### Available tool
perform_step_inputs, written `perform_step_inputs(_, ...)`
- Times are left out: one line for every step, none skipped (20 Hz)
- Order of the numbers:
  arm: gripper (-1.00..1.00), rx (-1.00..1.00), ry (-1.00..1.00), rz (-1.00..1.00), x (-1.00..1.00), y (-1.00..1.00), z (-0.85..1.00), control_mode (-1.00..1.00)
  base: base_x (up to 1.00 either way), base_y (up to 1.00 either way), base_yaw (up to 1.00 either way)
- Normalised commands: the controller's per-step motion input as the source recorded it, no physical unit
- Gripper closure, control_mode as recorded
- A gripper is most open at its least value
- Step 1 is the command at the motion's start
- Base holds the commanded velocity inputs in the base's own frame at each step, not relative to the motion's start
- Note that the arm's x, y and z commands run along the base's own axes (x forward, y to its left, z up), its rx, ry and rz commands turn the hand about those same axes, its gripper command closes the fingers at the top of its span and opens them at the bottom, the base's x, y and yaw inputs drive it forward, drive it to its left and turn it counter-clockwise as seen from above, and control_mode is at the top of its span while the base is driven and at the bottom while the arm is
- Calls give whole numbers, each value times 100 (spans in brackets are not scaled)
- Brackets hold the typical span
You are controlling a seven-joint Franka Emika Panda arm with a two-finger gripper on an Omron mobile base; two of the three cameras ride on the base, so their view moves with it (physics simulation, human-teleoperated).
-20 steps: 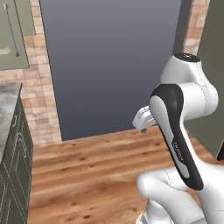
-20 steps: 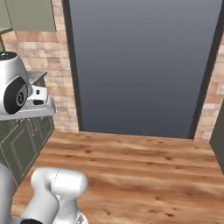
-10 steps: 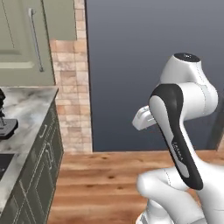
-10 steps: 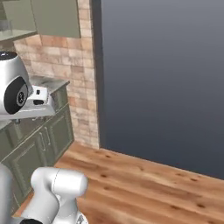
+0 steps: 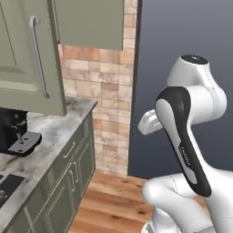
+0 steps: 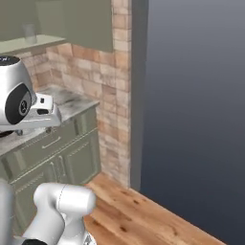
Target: There is a bowl on the dining counter. Grab a lemon wedge from the fridge and place it in the bowl. Then get the liquor bottle and glass cup from the cabinet and place them next to the bowl.
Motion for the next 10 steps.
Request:
perform_step_inputs(-100,0,0,0,0,0,0,100,100,0,55)
perform_step_inputs(-100,0,0,0,0,0,0,100,100,0,57)
perform_step_inputs(-100,0,0,0,0,0,0,100,100,0,57)
perform_step_inputs(-100,0,0,0,0,0,0,100,99,0,58)
perform_step_inputs(-100,0,0,0,0,0,0,100,96,0,59)
perform_step_inputs(-100,0,0,0,0,0,0,100,93,-3,61)
perform_step_inputs(-100,0,0,0,0,0,0,100,87,-3,62)
perform_step_inputs(-100,0,0,0,0,0,0,100,86,-5,62)
perform_step_inputs(-100,0,0,0,0,0,0,100,82,-5,63)
perform_step_inputs(-100,0,0,0,0,0,0,100,82,-6,62)
